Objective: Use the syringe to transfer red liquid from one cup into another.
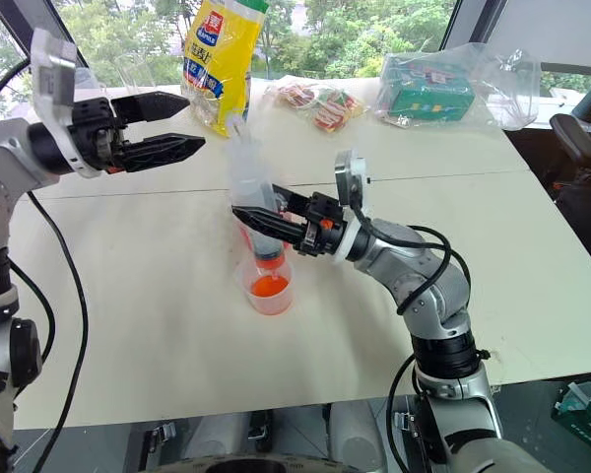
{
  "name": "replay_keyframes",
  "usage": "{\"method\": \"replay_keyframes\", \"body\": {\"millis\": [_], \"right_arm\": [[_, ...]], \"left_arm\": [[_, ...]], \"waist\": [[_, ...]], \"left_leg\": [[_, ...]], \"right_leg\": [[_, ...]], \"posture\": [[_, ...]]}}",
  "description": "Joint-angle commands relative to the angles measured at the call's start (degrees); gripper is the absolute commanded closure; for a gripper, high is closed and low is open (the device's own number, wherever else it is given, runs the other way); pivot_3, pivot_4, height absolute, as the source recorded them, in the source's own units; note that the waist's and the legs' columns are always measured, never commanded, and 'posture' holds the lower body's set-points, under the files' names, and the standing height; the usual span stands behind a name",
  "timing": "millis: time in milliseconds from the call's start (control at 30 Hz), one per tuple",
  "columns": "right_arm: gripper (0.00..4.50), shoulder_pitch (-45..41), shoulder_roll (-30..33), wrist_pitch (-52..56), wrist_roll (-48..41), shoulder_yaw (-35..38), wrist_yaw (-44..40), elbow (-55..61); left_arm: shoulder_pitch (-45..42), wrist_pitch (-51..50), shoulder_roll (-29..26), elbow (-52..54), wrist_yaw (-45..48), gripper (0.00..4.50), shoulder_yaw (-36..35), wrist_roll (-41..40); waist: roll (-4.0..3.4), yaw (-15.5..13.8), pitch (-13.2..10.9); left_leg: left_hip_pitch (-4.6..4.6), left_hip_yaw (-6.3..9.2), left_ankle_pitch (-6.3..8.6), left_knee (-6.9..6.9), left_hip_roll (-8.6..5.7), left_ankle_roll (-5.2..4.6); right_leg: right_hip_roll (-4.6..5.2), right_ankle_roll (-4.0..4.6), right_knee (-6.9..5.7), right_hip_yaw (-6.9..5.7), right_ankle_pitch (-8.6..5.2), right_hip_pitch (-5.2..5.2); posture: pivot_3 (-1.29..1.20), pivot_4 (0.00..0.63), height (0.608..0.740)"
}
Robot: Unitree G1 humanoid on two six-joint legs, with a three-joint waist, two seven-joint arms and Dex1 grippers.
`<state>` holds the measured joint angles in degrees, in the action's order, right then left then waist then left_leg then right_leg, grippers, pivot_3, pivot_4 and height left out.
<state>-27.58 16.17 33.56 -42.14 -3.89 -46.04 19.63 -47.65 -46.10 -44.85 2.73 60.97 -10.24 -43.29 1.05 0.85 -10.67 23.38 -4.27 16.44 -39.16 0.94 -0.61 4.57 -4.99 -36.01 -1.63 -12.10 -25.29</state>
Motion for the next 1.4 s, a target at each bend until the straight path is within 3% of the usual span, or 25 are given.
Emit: {"method": "replay_keyframes", "body": {"millis": [33, 867, 967, 1200, 1233, 1400], "right_arm": [[3.09, 0.2, 0.1, -2.8, 1.2, -0.3, -1.2, 0.0], [3.09, 0.3, -0.1, -4.9, 3.8, -2.1, -2.0, -0.8], [3.09, -0.1, 0.0, -4.8, 3.8, -2.0, -1.9, -0.8], [3.09, -1.0, -0.1, -4.4, 3.7, -1.5, -1.9, -0.7], [3.09, -1.1, -0.1, -4.4, 3.6, -1.4, -1.9, -0.7], [3.09, -2.2, 0.0, -3.9, 2.9, -0.4, -1.3, -0.5]], "left_arm": [[-1.3, -0.9, -1.0, 2.0, 1.0, 0.05, -0.8, -1.9], [-4.2, 1.0, 8.8, 2.0, -2.2, 0.05, 4.1, -1.1], [-3.8, 0.3, 10.0, 3.3, -2.0, 0.89, 4.7, -2.0], [-3.1, -0.9, 10.4, 5.5, -1.6, 4.24, 5.2, -3.5], [-3.0, -1.2, 10.4, 5.8, -1.6, 4.46, 5.2, -3.7], [-2.2, -1.3, 10.3, 6.7, -1.2, 4.46, 5.9, -3.7]], "waist": [[0.00, 0.0, 0.0], [0.00, -0.1, 0.0], [0.01, -0.1, 0.0], [0.01, 0.0, 0.0], [0.01, 0.0, 0.0], [0.01, -0.1, 0.0]], "left_leg": [[0.00, 0.00, 0.00, 0.00, 0.00, 0.00], [0.00, 0.01, 0.00, -0.01, -0.02, 0.00], [0.00, 0.01, 0.00, -0.01, -0.02, 0.00], [0.00, 0.02, 0.00, -0.01, -0.01, 0.01], [0.00, 0.02, -0.01, -0.01, -0.01, 0.01], [0.00, 0.02, 0.00, -0.01, -0.02, 0.00]], "right_leg": [[0.00, 0.00, 0.00, 0.00, 0.00, 0.00], [0.00, 0.00, 0.00, 0.00, 0.00, 0.01], [0.00, 0.00, 0.00, 0.00, 0.00, 0.01], [0.00, 0.00, 0.00, 0.00, 0.00, 0.01], [0.00, 0.00, 0.00, 0.00, 0.00, 0.01], [0.00, 0.00, 0.00, 0.01, 0.00, 0.02]], "posture": [[0.00, 0.150, 0.740], [0.00, 0.150, 0.740], [0.00, 0.150, 0.740], [0.00, 0.150, 0.740], [0.00, 0.150, 0.740], [0.00, 0.150, 0.740]]}}
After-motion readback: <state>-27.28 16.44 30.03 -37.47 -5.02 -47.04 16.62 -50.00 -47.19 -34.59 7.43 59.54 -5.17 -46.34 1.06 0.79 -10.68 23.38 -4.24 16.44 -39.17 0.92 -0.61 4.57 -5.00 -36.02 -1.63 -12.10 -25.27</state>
